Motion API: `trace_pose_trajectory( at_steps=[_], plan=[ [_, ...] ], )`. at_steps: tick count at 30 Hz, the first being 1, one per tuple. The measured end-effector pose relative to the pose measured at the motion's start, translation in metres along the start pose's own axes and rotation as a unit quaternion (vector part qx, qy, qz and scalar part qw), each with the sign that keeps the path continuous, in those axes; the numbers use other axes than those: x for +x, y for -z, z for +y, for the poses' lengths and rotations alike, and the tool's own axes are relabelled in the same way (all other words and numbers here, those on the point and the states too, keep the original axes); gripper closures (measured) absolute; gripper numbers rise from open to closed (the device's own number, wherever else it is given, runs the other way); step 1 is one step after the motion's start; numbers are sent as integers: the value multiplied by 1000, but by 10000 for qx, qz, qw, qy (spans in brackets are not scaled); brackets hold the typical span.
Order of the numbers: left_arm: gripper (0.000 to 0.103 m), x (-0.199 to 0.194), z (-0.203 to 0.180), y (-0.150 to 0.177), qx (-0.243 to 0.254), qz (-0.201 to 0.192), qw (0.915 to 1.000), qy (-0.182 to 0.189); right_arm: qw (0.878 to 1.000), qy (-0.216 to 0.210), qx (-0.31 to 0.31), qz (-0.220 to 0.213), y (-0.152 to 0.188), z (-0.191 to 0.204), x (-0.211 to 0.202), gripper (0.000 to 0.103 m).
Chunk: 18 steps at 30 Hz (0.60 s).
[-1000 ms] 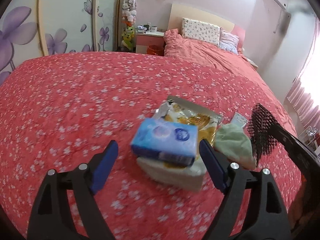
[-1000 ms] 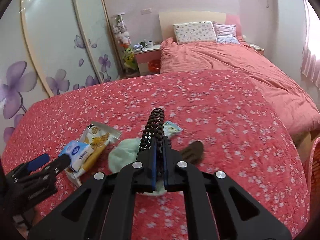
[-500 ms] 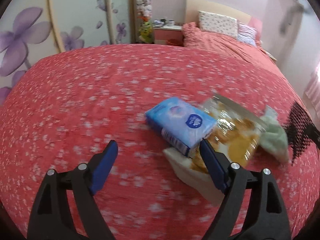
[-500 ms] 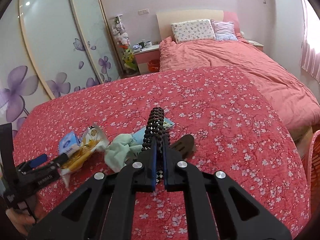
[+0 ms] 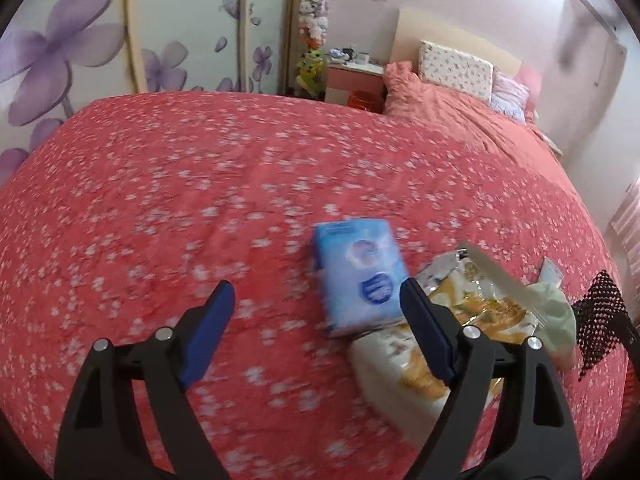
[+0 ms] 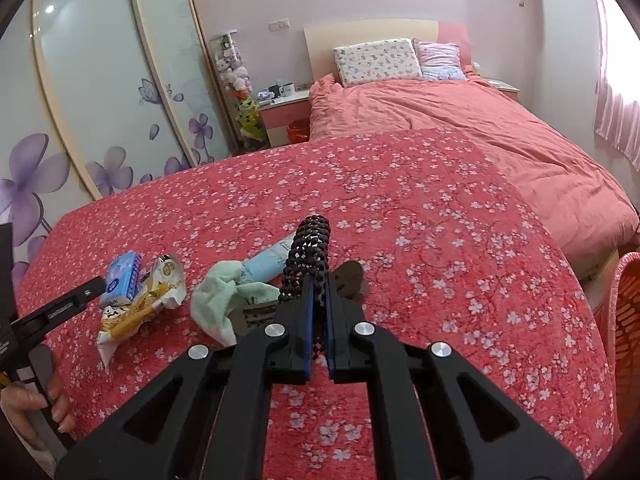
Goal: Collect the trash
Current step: 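Grasp the blue Vinda tissue pack with the left gripper and lift it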
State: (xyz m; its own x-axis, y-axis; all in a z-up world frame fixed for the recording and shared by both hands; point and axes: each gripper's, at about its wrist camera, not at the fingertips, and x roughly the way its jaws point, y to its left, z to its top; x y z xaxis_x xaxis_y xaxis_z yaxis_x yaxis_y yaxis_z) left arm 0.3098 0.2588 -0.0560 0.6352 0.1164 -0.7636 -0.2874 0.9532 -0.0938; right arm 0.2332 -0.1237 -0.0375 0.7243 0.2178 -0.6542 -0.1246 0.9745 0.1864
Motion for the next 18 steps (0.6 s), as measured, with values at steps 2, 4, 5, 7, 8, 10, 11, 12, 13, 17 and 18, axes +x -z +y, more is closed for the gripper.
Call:
trace_pose_trajectory(
  at_steps=[2,4,5,7,8,10,11,12,13,17,18],
  plan=[
    [20,9,-7,-3,9,91,10000,16,10000,11,25,8,1,-3,-1,98],
    [21,15,-13,-5,26,142,9999,12,10000,20,24,10,2,-5,-2,98],
    [21,18,-15,-5,48,158,9999,-26,10000,36,25,13,3,-7,-3,98],
    [28,24,-18,-6,82,195,9998,-64,10000,53,42,25,3,-10,-3,98],
    [29,27,-20,-6,89,223,9997,-82,10000,62,56,31,4,-12,-3,98],
    [38,32,-21,-7,84,288,9995,-128,9999,70,78,40,5,-16,-3,98],
    [40,33,-22,-7,66,309,9994,-143,9999,74,103,46,6,-18,-3,98],
    [42,34,-21,-7,60,281,9994,-170,9999,76,111,47,6,-19,-3,98],
    [46,34,-20,-9,59,284,9994,-177,9999,81,118,46,7,-20,-3,98],
    [51,32,-18,-7,23,269,9996,-128,9998,73,161,31,7,-25,-6,98],
    [52,31,-17,-7,29,251,9996,-121,9998,76,175,17,7,-26,-7,98]
  ],
)
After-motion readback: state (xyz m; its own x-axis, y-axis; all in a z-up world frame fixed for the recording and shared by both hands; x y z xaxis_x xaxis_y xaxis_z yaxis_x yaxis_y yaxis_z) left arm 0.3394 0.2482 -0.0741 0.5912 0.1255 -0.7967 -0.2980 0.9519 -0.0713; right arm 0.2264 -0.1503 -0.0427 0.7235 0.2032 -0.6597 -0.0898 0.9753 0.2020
